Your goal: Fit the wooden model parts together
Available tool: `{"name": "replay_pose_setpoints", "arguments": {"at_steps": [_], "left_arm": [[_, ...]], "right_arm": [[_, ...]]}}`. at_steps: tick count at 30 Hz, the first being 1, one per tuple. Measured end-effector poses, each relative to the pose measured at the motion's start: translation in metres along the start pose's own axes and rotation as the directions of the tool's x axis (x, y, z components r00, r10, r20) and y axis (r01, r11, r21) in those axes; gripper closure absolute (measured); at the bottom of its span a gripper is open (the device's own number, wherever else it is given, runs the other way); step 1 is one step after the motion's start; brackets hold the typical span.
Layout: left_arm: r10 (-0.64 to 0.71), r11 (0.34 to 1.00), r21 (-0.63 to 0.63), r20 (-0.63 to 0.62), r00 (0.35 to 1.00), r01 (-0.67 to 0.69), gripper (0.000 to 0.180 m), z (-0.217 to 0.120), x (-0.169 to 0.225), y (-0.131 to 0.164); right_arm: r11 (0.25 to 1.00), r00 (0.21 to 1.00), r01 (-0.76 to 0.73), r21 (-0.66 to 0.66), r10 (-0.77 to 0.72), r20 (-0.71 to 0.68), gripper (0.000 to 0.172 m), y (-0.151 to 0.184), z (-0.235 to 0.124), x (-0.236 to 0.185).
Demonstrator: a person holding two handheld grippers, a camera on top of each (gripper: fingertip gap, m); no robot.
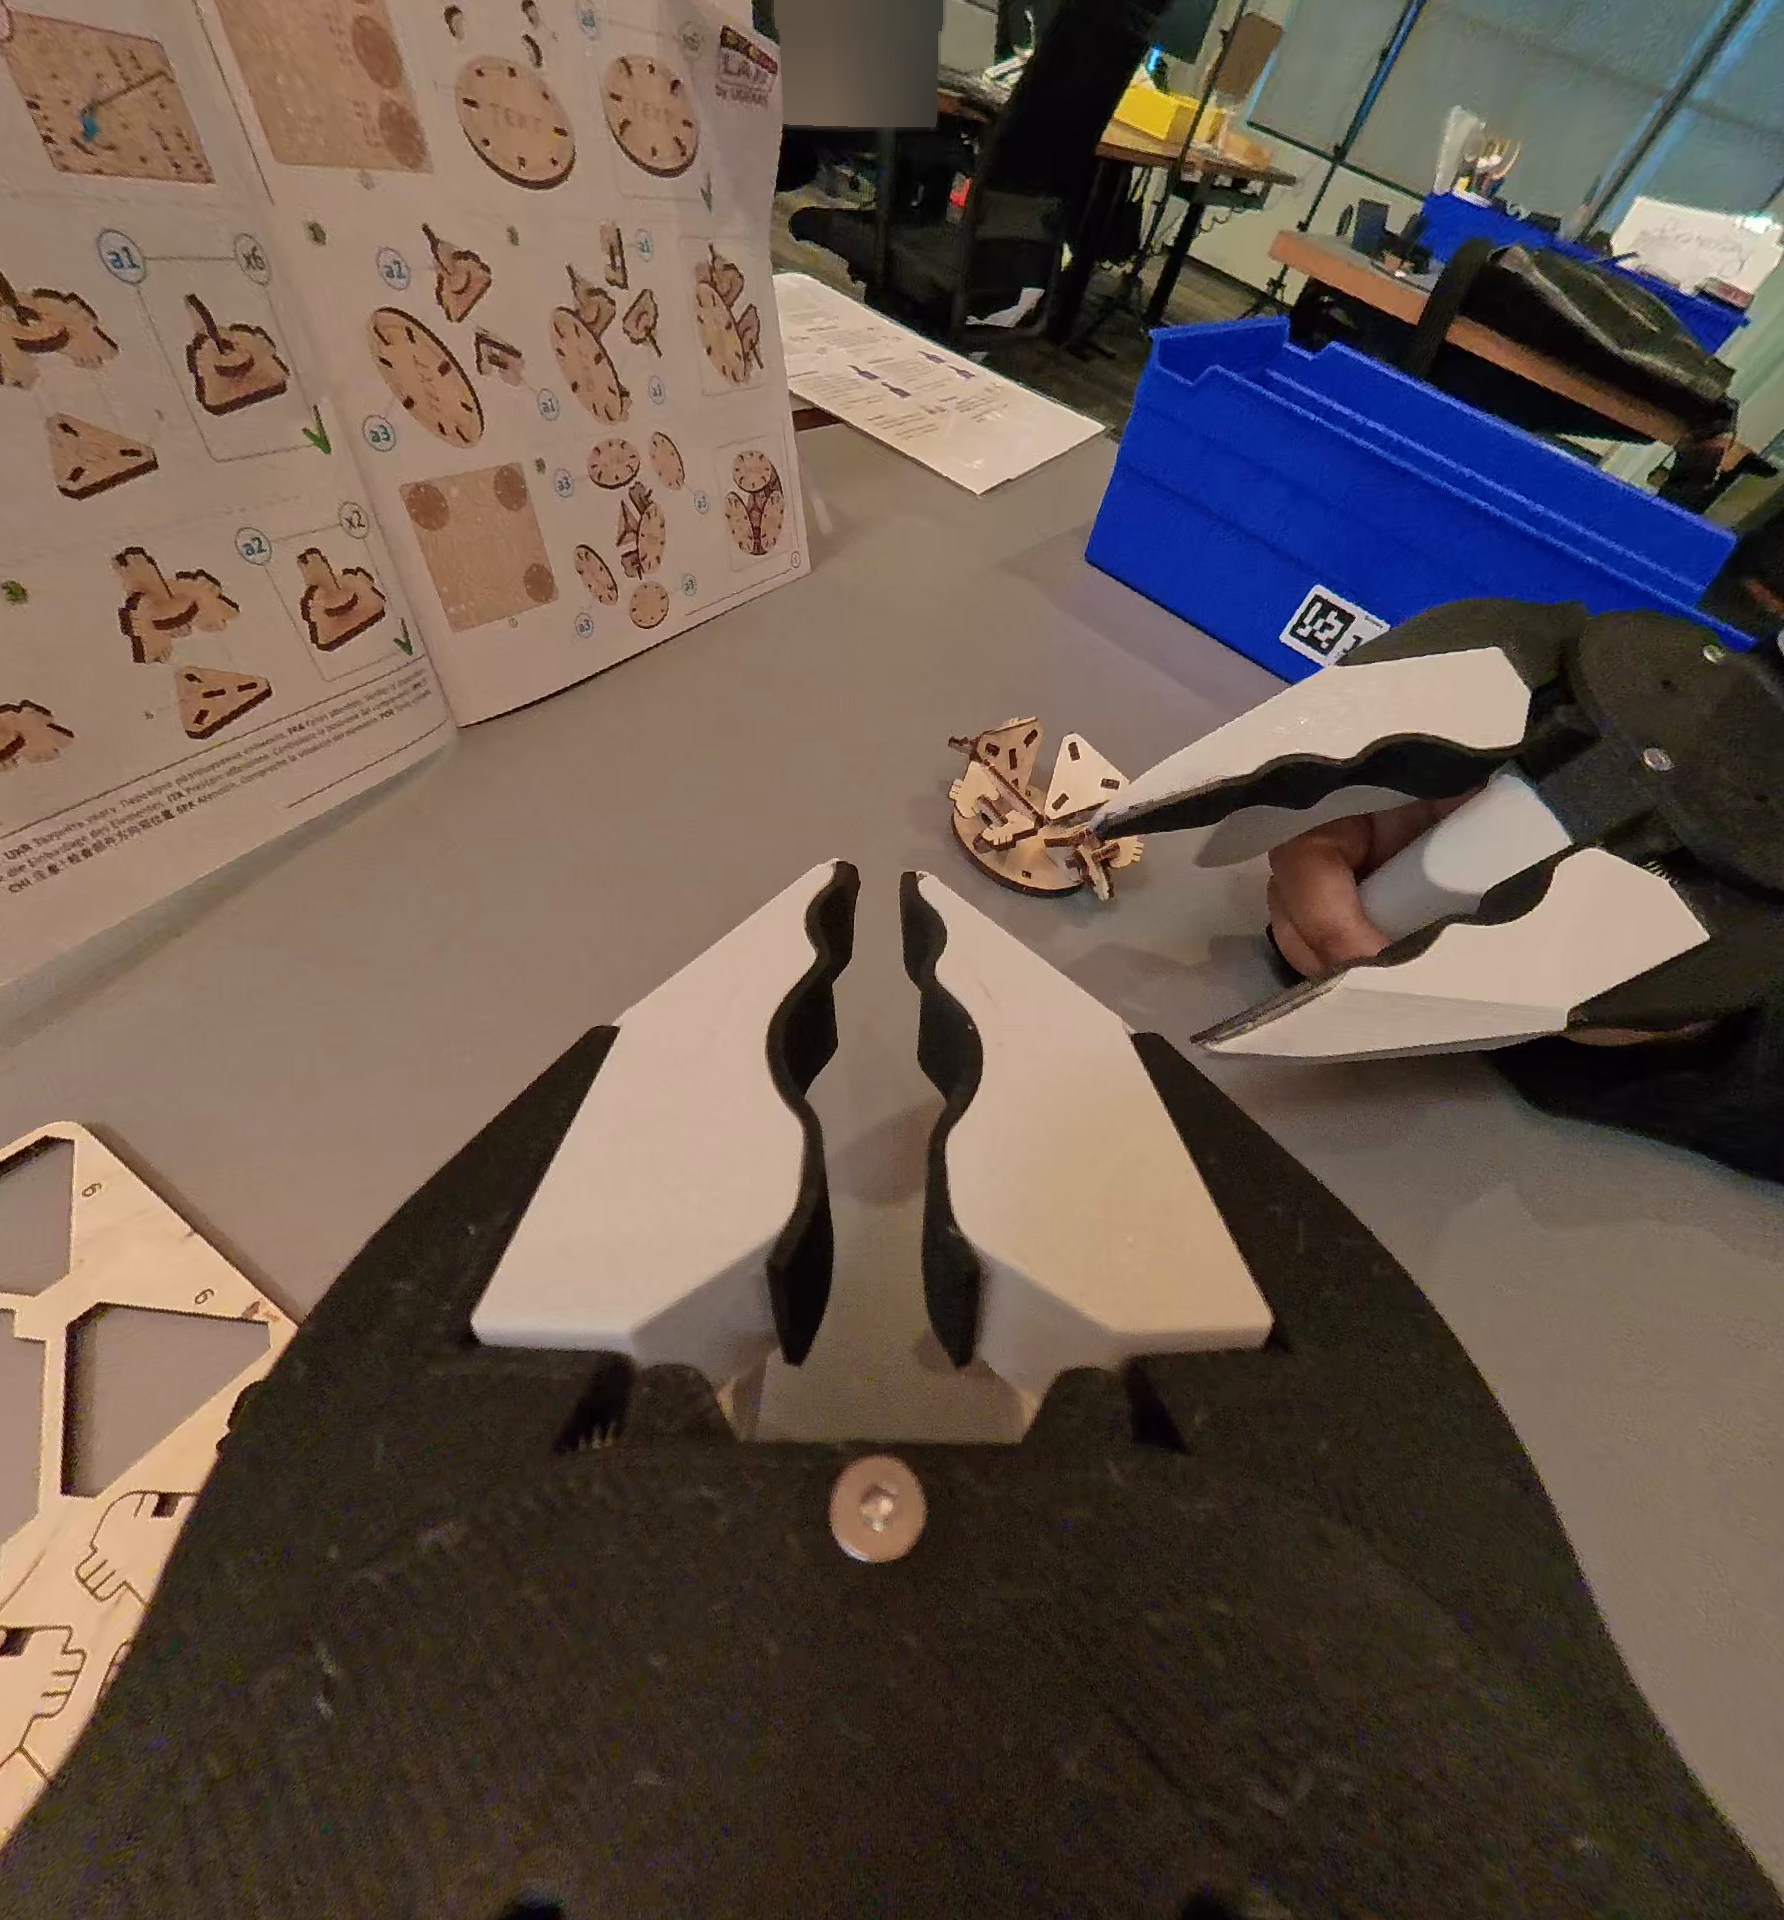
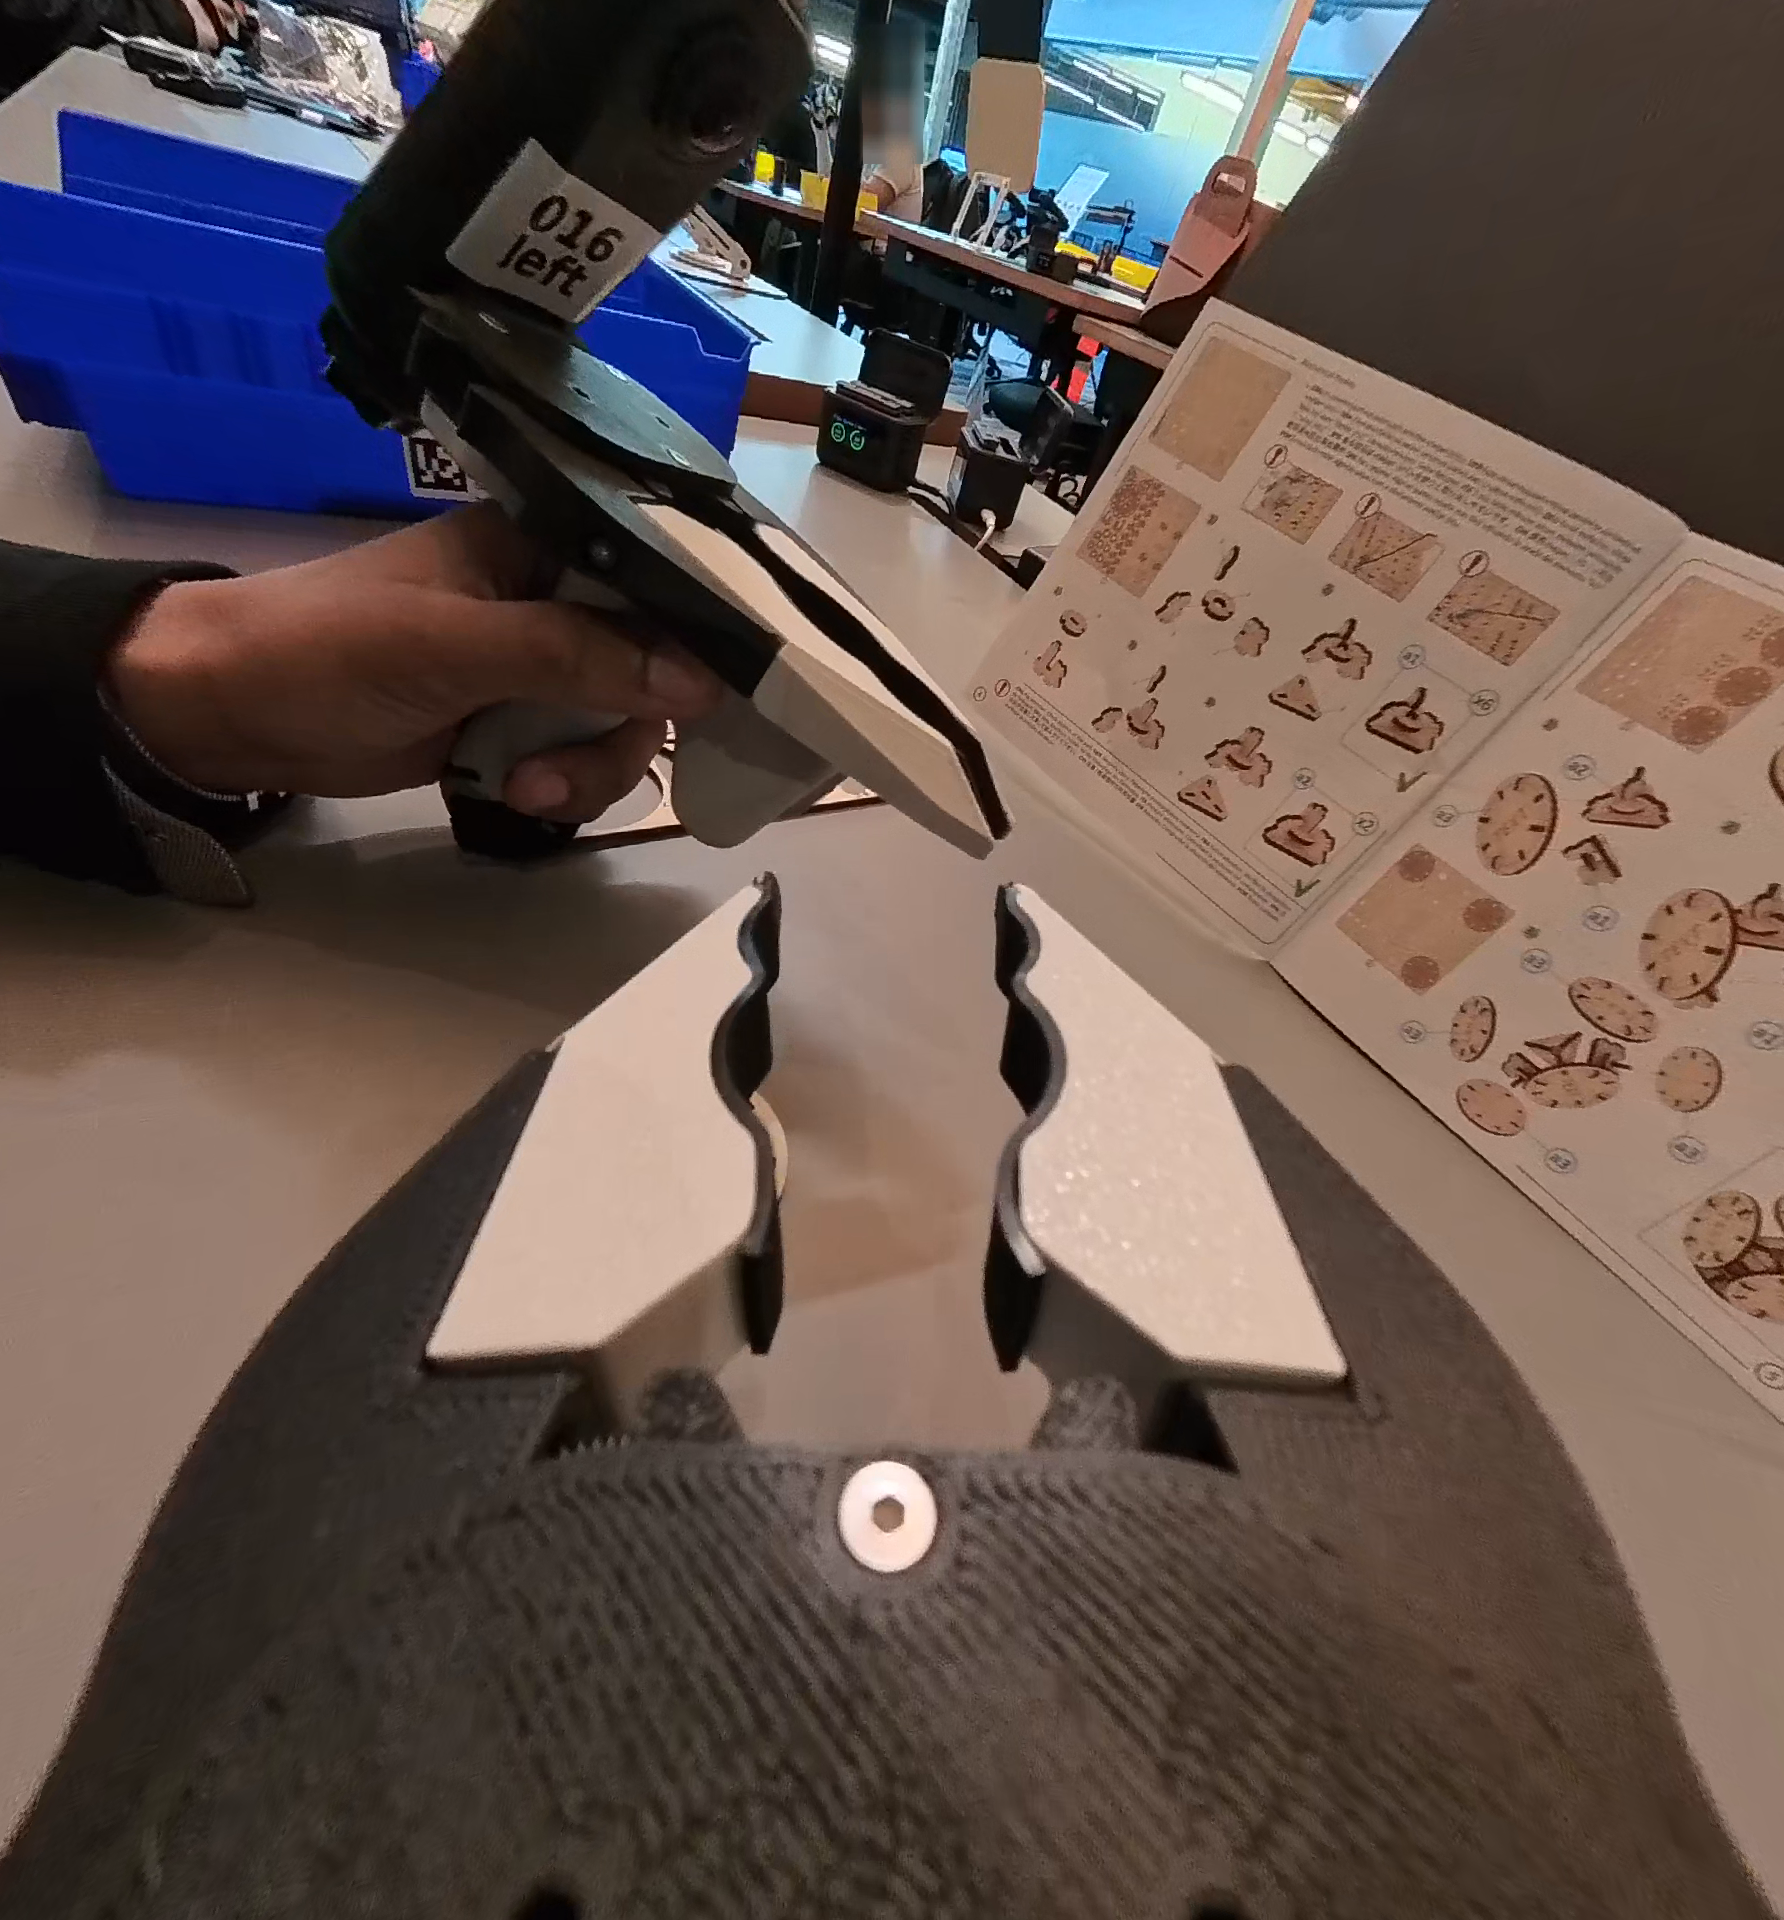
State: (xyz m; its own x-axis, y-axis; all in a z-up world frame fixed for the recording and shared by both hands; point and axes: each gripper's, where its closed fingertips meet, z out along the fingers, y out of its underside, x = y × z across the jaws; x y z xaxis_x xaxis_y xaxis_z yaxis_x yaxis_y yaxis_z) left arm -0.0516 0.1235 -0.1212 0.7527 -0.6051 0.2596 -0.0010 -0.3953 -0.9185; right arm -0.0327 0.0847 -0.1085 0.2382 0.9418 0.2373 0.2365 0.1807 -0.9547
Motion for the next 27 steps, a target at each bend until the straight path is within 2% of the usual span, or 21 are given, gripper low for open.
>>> {"name": "replay_pose_setpoints", "arguments": {"at_steps": [17, 27], "left_arm": [[-0.002, 1.0, 0.01, -0.009, 1.0, 0.002, 0.173, -0.001, 0.003, -0.002], [0.001, 1.0, 0.012, 0.0, 1.0, -0.001, 0.173, -0.002, 0.001, -0.003]], "right_arm": [[0.999, 0.999, -0.046, -0.007, 0.046, -0.007, 0.125, 0.001, -0.002, 0.006], [0.981, 0.989, -0.139, -0.135, 0.13, -0.075, 0.105, 0.02, -0.008, 0.032]]}}
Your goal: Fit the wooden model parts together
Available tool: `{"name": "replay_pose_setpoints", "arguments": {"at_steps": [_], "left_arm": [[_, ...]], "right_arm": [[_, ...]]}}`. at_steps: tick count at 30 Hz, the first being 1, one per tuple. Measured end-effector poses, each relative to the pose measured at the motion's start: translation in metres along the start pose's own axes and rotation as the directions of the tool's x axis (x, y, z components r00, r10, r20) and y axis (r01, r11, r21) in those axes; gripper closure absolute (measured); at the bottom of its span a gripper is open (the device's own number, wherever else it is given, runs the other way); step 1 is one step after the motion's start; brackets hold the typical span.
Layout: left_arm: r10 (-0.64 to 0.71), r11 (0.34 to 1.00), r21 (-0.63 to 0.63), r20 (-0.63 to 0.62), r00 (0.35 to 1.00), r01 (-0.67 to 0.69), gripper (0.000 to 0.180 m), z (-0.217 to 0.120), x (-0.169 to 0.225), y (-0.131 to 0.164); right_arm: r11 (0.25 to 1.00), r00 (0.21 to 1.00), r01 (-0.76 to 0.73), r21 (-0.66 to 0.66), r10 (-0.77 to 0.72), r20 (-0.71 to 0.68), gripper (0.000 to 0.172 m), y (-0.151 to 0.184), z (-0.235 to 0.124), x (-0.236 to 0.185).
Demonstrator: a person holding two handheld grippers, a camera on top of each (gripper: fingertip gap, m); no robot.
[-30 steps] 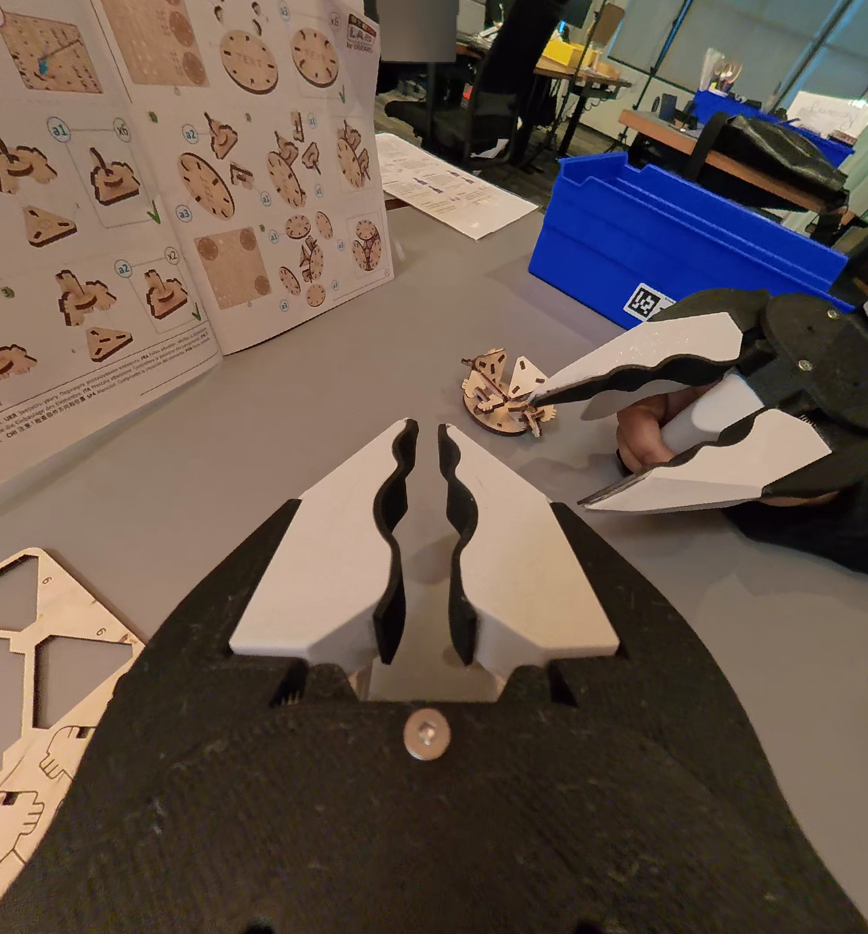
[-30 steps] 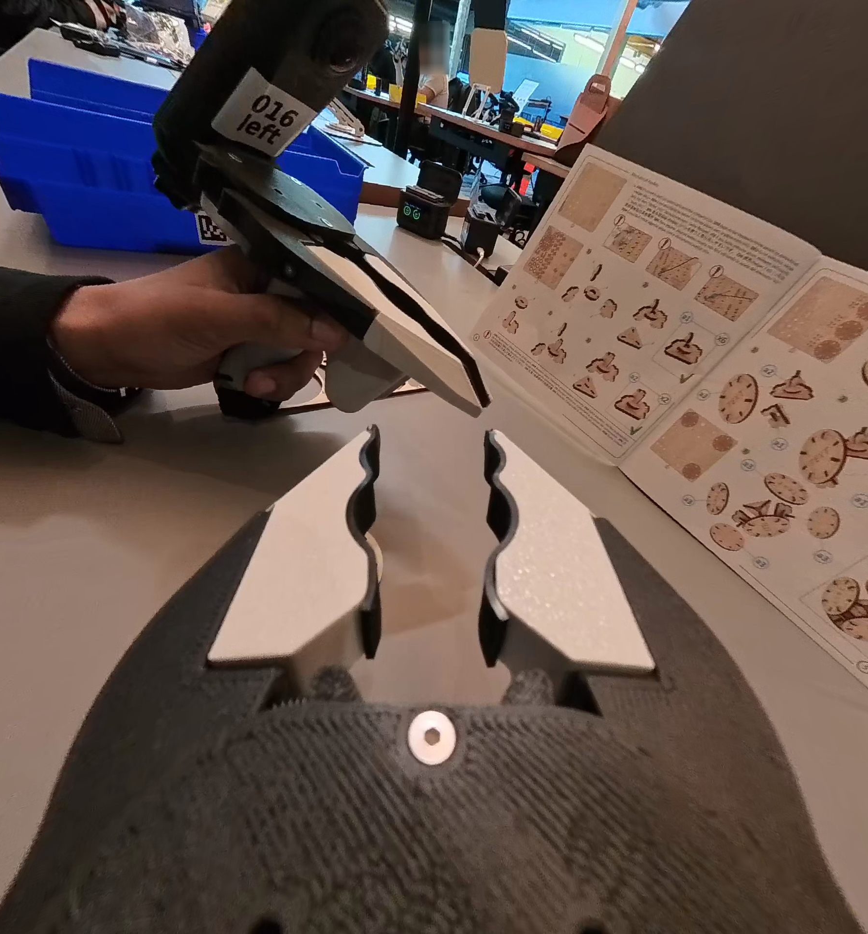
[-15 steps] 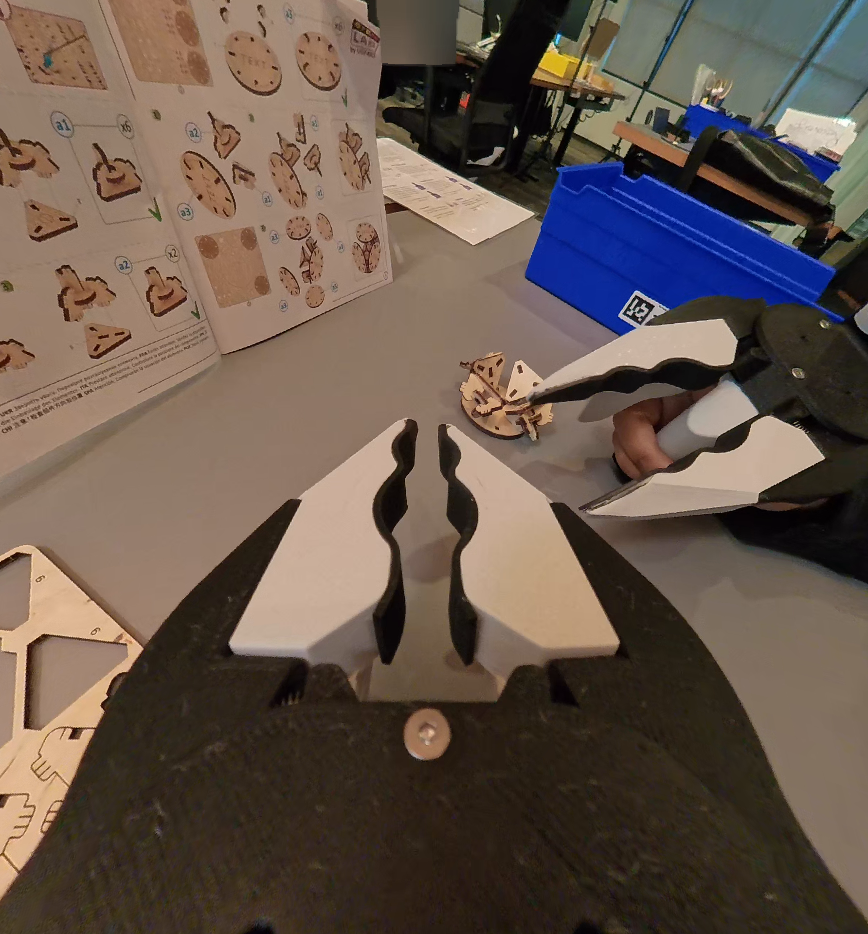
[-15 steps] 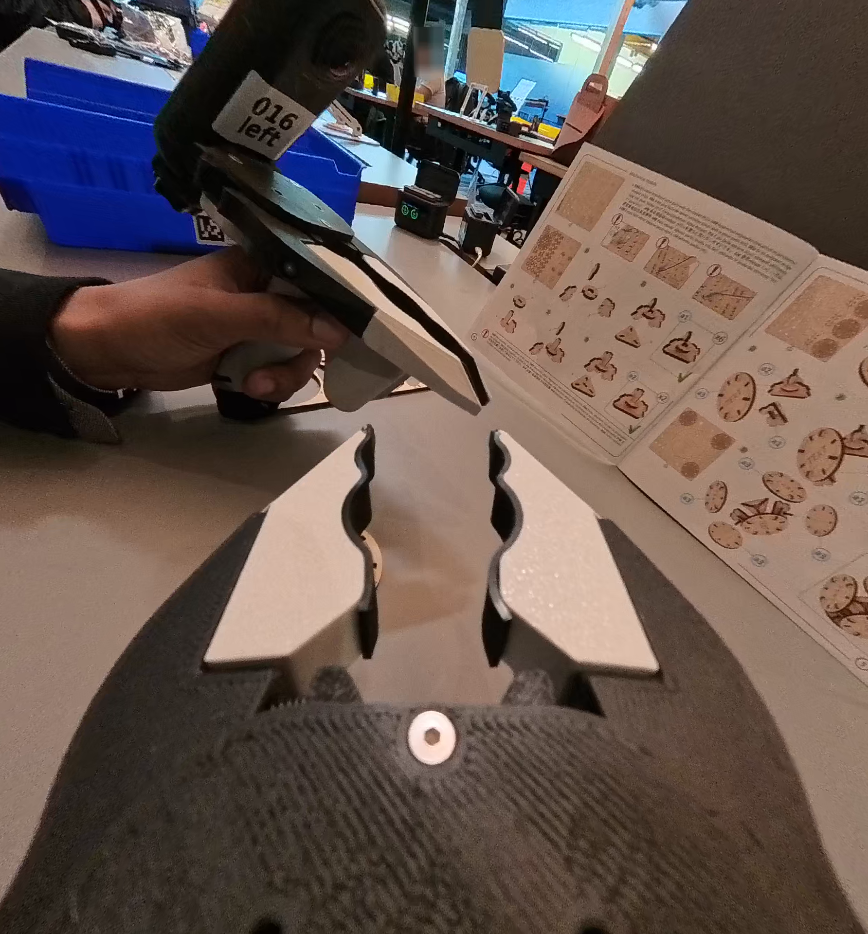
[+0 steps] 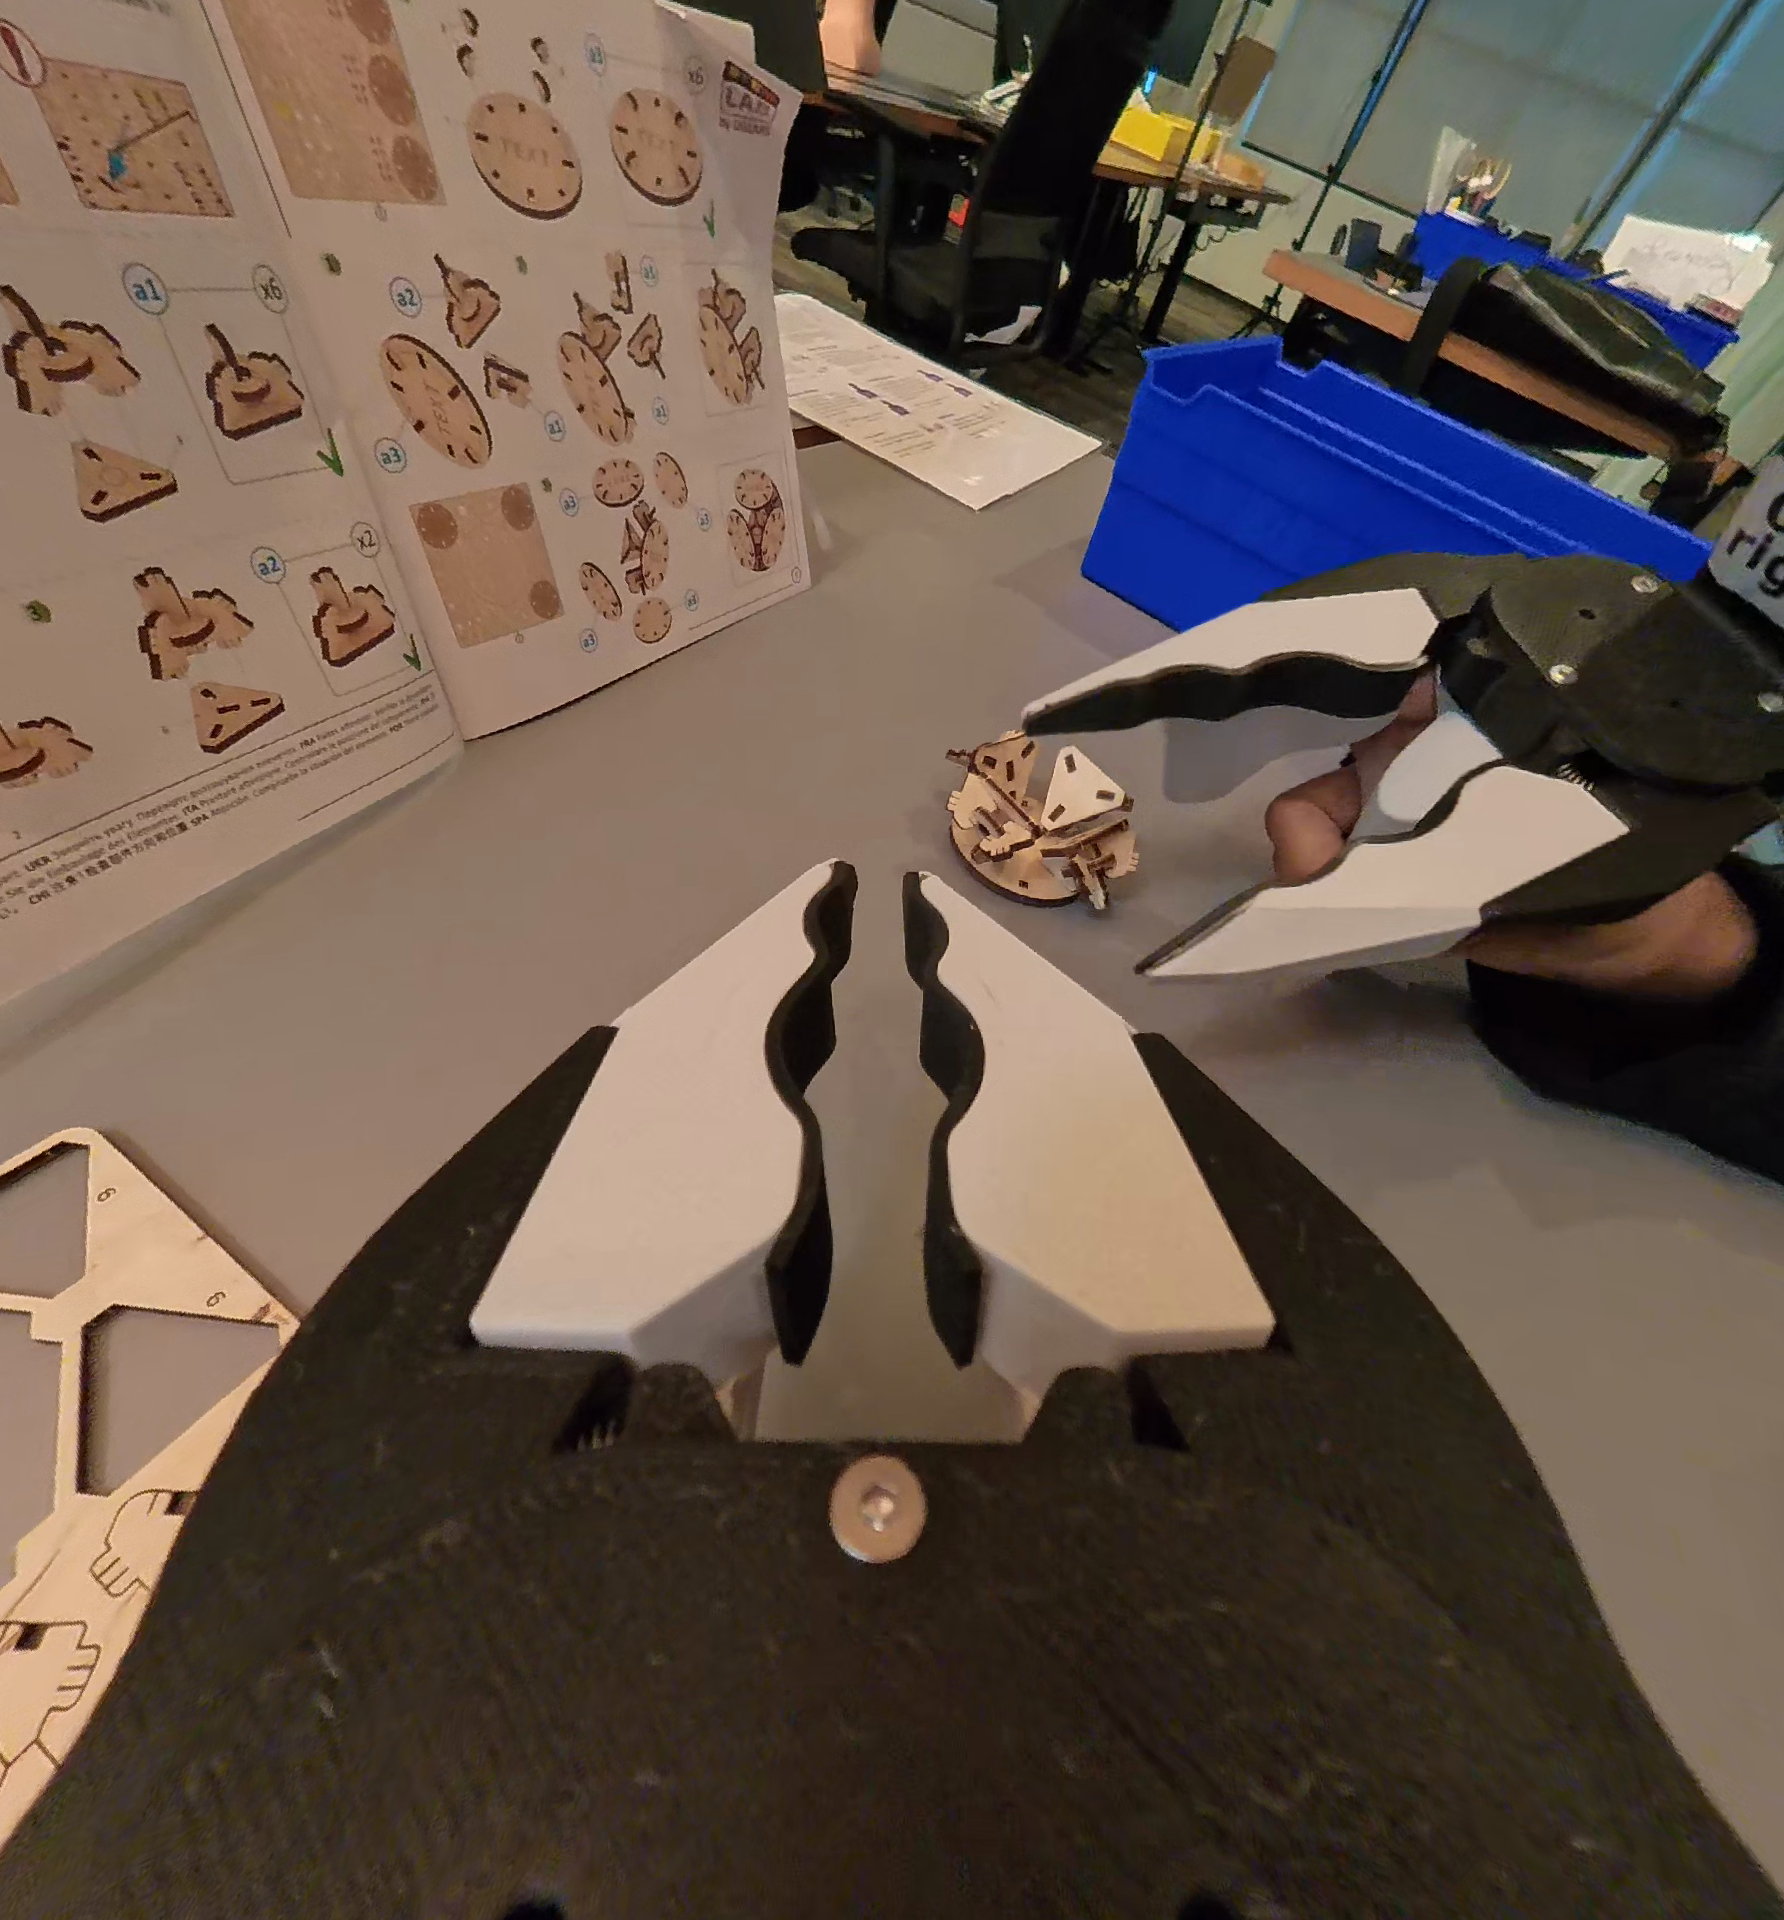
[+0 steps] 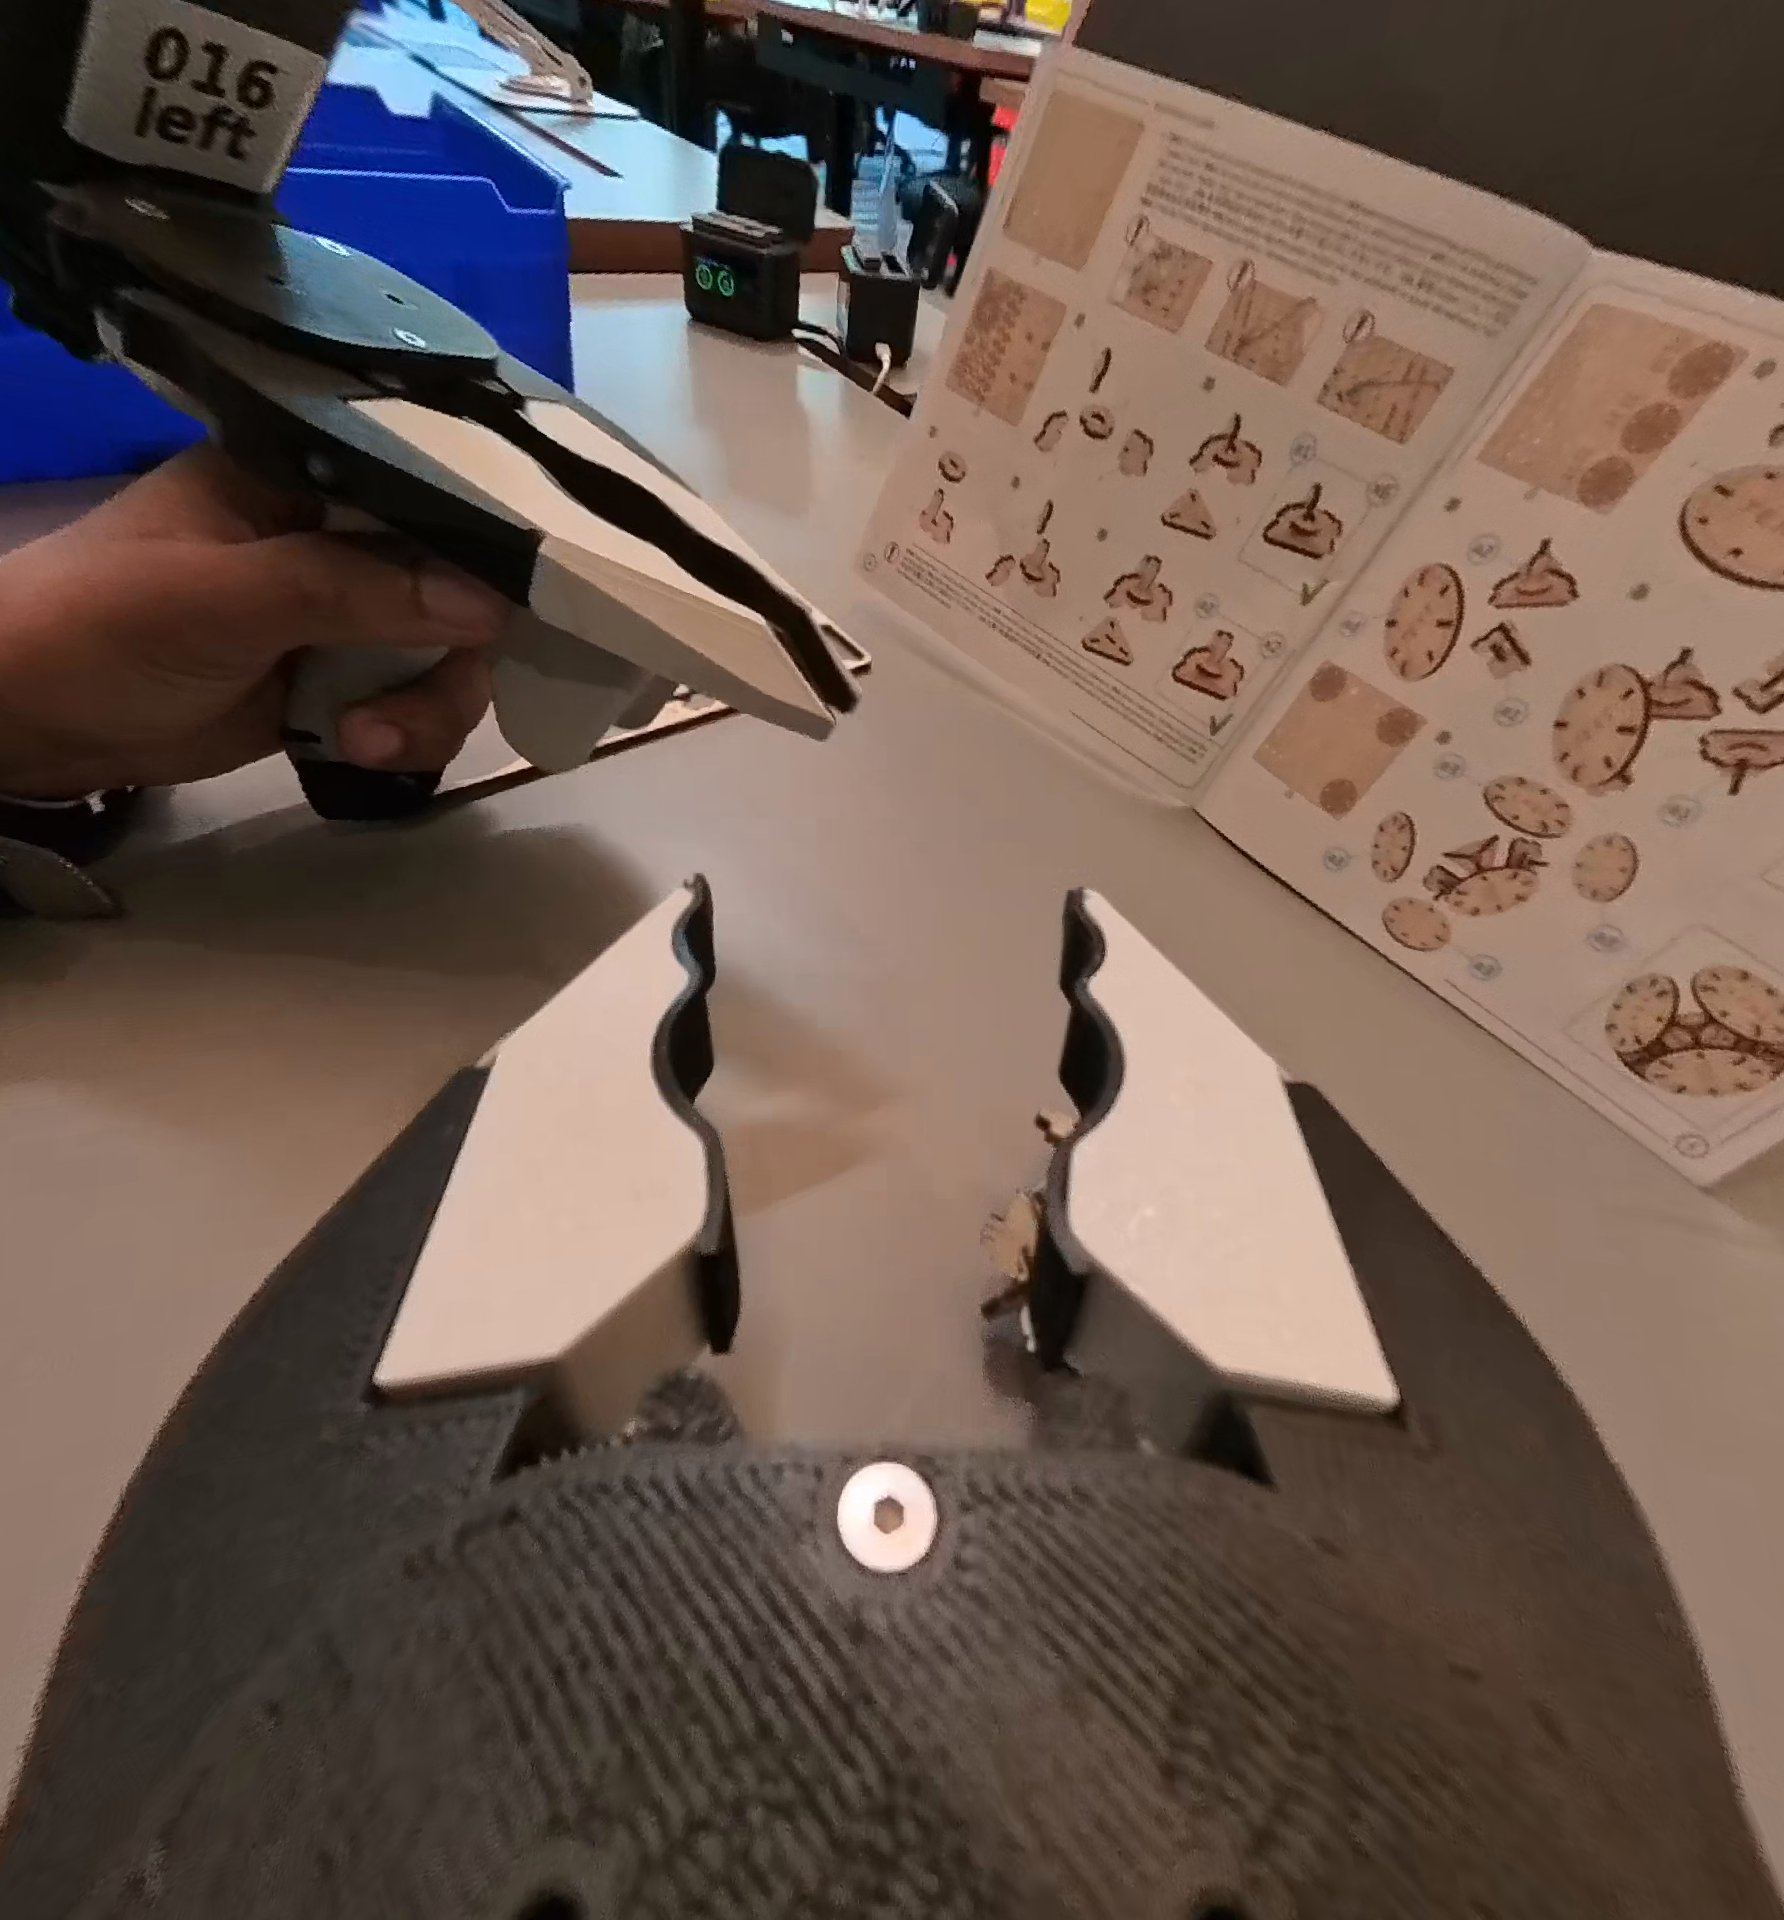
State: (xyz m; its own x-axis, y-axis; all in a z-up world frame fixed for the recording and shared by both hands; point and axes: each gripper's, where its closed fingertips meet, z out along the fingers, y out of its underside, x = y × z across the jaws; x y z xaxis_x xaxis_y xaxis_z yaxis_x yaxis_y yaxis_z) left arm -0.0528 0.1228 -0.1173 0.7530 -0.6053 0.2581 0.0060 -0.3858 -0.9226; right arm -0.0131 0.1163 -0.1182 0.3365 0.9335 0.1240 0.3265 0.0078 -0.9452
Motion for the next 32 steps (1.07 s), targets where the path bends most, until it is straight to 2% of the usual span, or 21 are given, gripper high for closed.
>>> {"name": "replay_pose_setpoints", "arguments": {"at_steps": [6, 10, 14, 19, 25, 28, 30, 32], "left_arm": [[0.01, 1.0, 0.001, 0.007, 1.0, -0.01, 0.172, -0.002, 0.0, -0.003], [0.006, 1.0, 0.015, -0.003, 1.0, -0.006, 0.17, -0.004, 0.003, -0.007], [0.012, 1.0, 0.019, -0.011, 1.0, -0.012, 0.17, -0.004, 0.007, -0.009], [0.016, 1.0, 0.011, -0.006, 1.0, -0.016, 0.169, -0.002, 0.006, -0.007], [-0.003, 1.0, 0.016, -0.001, 1.0, 0.003, 0.169, -0.003, 0.001, -0.006], [-0.014, 1.0, 0.026, -0.01, 1.0, 0.015, 0.169, -0.004, 0.002, -0.007], [-0.01, 1.0, 0.028, -0.005, 1.0, 0.01, 0.169, -0.004, 0.001, -0.007], [-0.009, 1.0, 0.018, 0.01, 1.0, 0.009, 0.17, -0.003, -0.003, -0.004]], "right_arm": [[0.993, 0.992, -0.029, -0.115, 0.043, 0.121, 0.089, 0.022, 0.008, -0.016], [0.984, 0.981, 0.052, -0.173, -0.018, 0.192, 0.082, 0.031, 0.011, -0.035], [0.968, 0.953, 0.078, -0.24, -0.002, 0.302, 0.069, 0.04, 0.011, -0.066], [0.928, 0.958, 0.169, -0.331, -0.075, 0.278, 0.062, 0.058, 0.018, -0.07], [0.914, 0.954, 0.086, -0.397, 0.04, 0.297, 0.059, 0.064, 0.022, -0.068], [0.914, 0.959, 0.08, -0.399, 0.039, 0.281, 0.063, 0.064, 0.022, -0.066], [0.911, 0.963, 0.099, -0.401, 0.014, 0.27, 0.053, 0.066, 0.022, -0.065], [0.898, 0.981, 0.05, -0.436, 0.037, 0.189, 0.027, 0.071, 0.024, -0.053]]}}
